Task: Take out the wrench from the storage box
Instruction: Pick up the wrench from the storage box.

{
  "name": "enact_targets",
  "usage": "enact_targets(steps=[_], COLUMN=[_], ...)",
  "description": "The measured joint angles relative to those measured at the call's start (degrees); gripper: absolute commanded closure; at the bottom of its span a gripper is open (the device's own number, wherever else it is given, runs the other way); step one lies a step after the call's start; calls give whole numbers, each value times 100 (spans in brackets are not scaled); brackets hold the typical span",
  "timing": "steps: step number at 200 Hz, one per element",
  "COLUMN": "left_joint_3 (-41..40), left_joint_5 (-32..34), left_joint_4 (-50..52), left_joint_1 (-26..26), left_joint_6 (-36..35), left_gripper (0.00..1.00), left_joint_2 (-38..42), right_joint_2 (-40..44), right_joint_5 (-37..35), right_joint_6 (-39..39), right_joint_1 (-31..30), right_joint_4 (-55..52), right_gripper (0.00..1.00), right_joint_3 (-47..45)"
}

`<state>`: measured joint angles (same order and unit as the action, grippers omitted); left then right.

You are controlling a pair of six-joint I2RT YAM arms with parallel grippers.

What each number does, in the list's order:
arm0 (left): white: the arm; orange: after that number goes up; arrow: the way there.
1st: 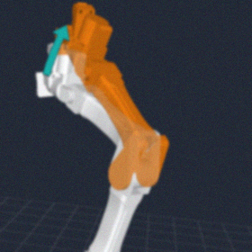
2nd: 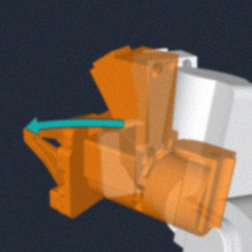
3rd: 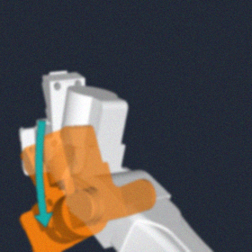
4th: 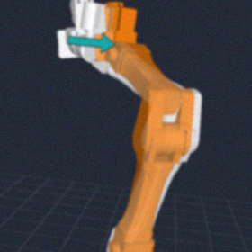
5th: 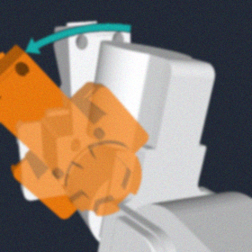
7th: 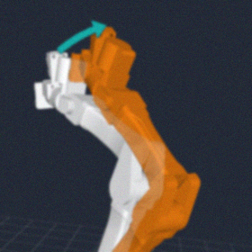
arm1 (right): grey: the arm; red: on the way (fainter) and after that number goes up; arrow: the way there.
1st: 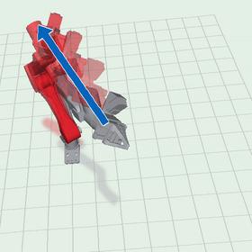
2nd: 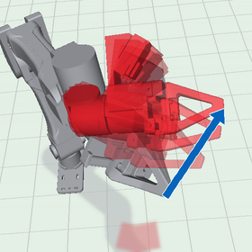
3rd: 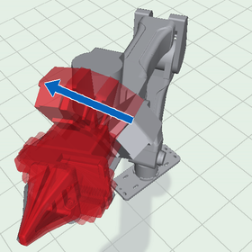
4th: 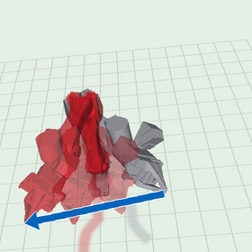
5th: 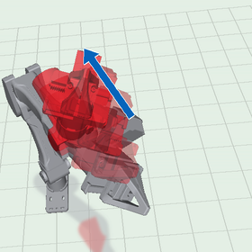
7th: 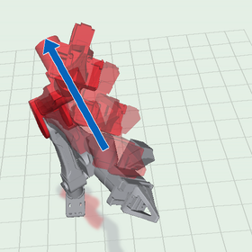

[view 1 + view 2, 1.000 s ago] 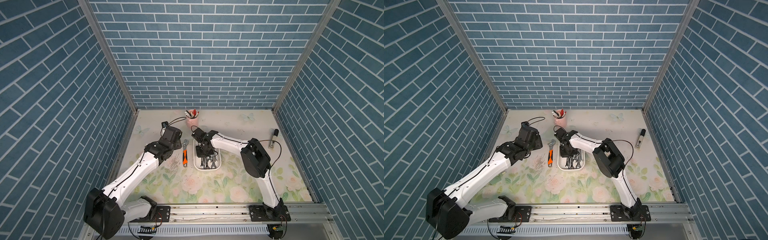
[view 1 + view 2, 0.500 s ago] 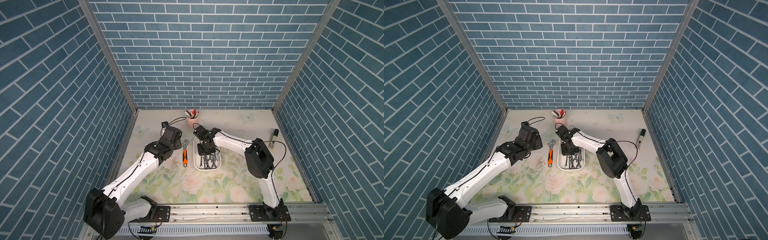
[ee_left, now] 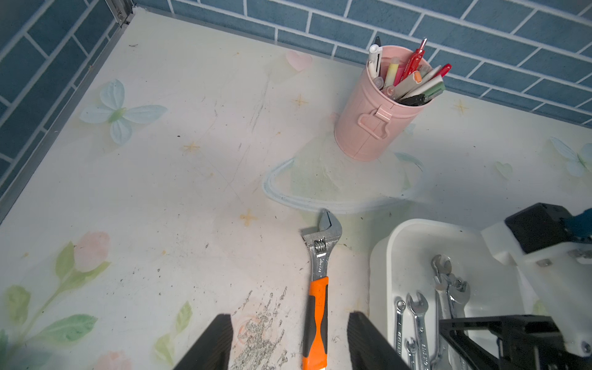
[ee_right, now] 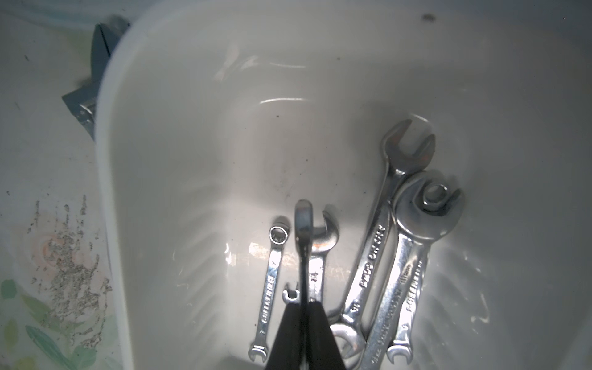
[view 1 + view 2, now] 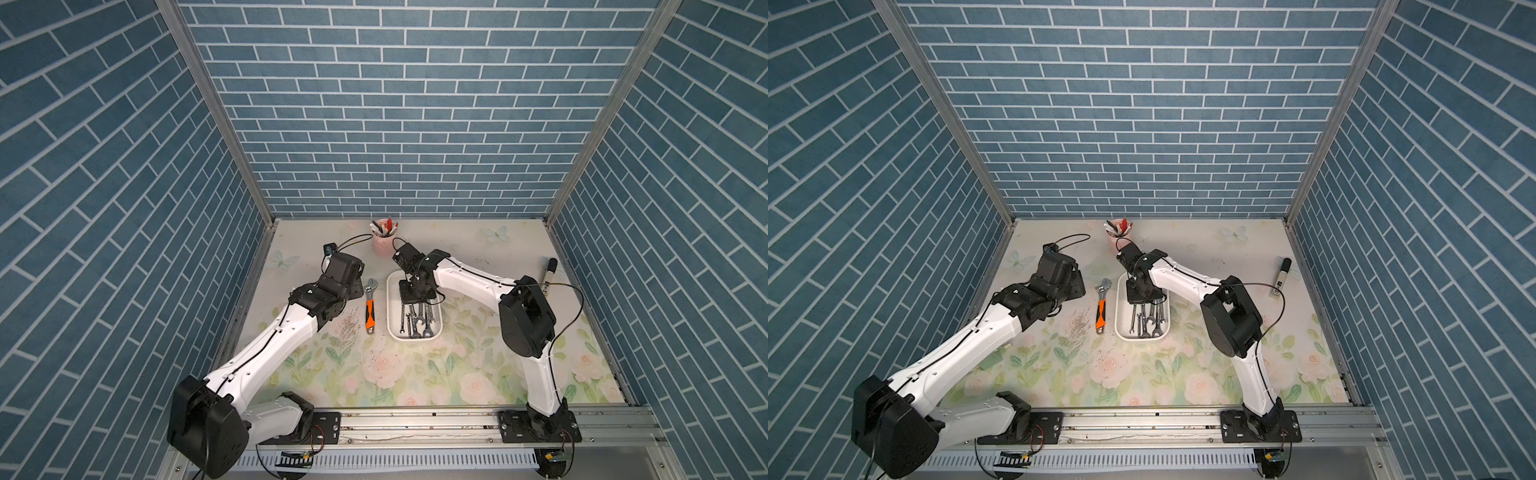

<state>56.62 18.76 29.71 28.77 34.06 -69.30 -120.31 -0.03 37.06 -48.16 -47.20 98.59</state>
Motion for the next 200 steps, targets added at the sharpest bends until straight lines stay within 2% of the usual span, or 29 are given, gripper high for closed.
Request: enact_targets(steps=[45,70,134,200], left_joint_3=[0,0,-11,-13], left_joint_5=[-28,-50,-63,-63], left_joint_4=[0,0,-2,0], left_joint_1=[-2,-2,-2,-2], left_joint_6=[0,2,20,24], left_gripper=[37,37,37,37], left_joint_2=[0,0,0,0], right_joint_2=[7,46,50,35], right_joint_5=[7,35,136,197], right_joint_6=[-22,-116,-157,-192], right_joint_1=[66,107,269,269], right_joint_4=[55,181,387,542], right_gripper=[100,93,85,86], right_joint_3=[-168,-407,-756,-809])
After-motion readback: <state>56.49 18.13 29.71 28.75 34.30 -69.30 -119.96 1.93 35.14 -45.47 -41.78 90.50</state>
